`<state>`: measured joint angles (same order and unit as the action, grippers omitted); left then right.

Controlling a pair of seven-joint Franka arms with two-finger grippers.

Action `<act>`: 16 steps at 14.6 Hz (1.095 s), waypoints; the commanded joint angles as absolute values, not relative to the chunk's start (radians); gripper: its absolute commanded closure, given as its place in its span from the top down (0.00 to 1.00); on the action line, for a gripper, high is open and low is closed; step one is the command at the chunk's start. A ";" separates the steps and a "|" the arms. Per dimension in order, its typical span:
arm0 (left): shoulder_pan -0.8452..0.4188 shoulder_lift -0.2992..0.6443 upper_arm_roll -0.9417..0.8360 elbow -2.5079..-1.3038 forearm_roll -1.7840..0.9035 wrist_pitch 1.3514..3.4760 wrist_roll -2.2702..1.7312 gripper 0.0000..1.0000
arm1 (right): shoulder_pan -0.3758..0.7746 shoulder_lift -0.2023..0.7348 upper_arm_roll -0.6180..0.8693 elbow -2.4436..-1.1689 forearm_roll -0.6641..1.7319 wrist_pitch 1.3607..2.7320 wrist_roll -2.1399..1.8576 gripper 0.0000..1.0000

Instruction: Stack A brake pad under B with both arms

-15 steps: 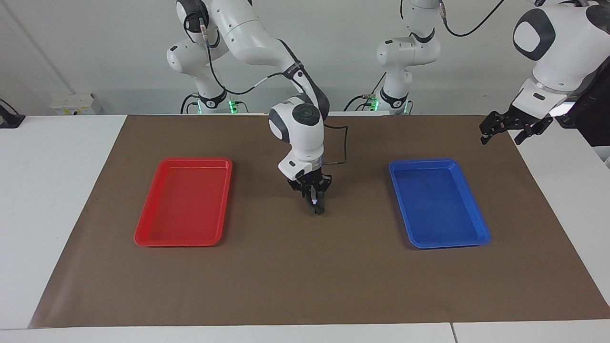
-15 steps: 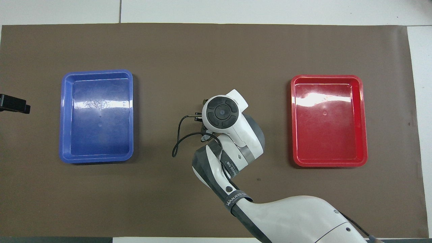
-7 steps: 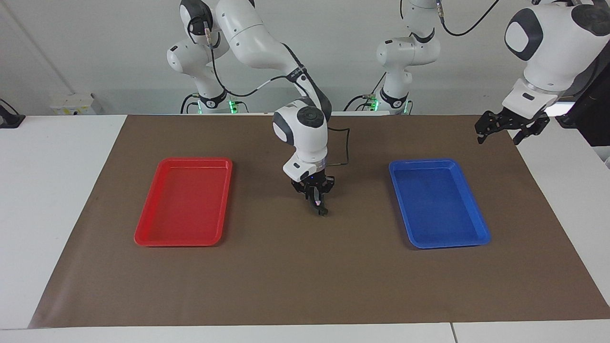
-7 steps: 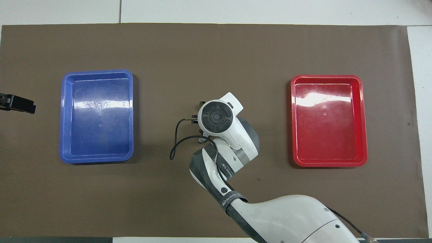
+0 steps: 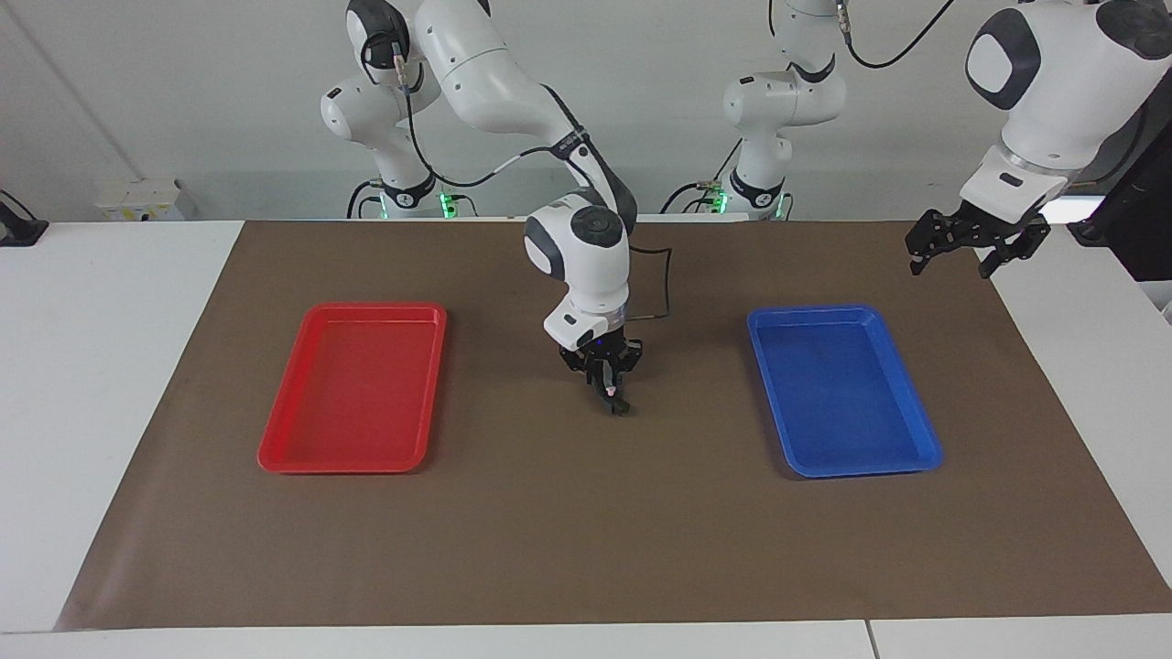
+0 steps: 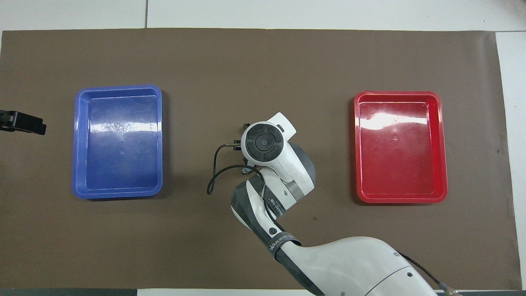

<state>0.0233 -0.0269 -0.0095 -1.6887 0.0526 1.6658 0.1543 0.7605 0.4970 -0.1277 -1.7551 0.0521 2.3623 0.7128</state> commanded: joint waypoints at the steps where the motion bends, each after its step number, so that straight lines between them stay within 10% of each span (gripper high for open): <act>1: 0.015 -0.018 -0.003 -1.667 0.040 1.634 0.087 1.00 | 0.759 0.502 -0.130 -1.749 0.037 2.382 0.707 0.24; 3: 0.017 -0.020 -0.003 -1.667 0.041 1.635 0.084 1.00 | 0.761 0.500 -0.130 -1.753 0.037 2.384 0.709 0.99; 9: 0.017 -0.028 -0.005 -1.684 0.041 1.638 0.083 1.00 | 0.749 0.470 -0.138 -1.741 0.009 2.343 0.710 1.00; 16: 0.029 -0.028 -0.003 -1.684 0.041 1.641 0.084 1.00 | 0.513 0.223 -0.149 -1.769 -0.025 2.067 0.510 1.00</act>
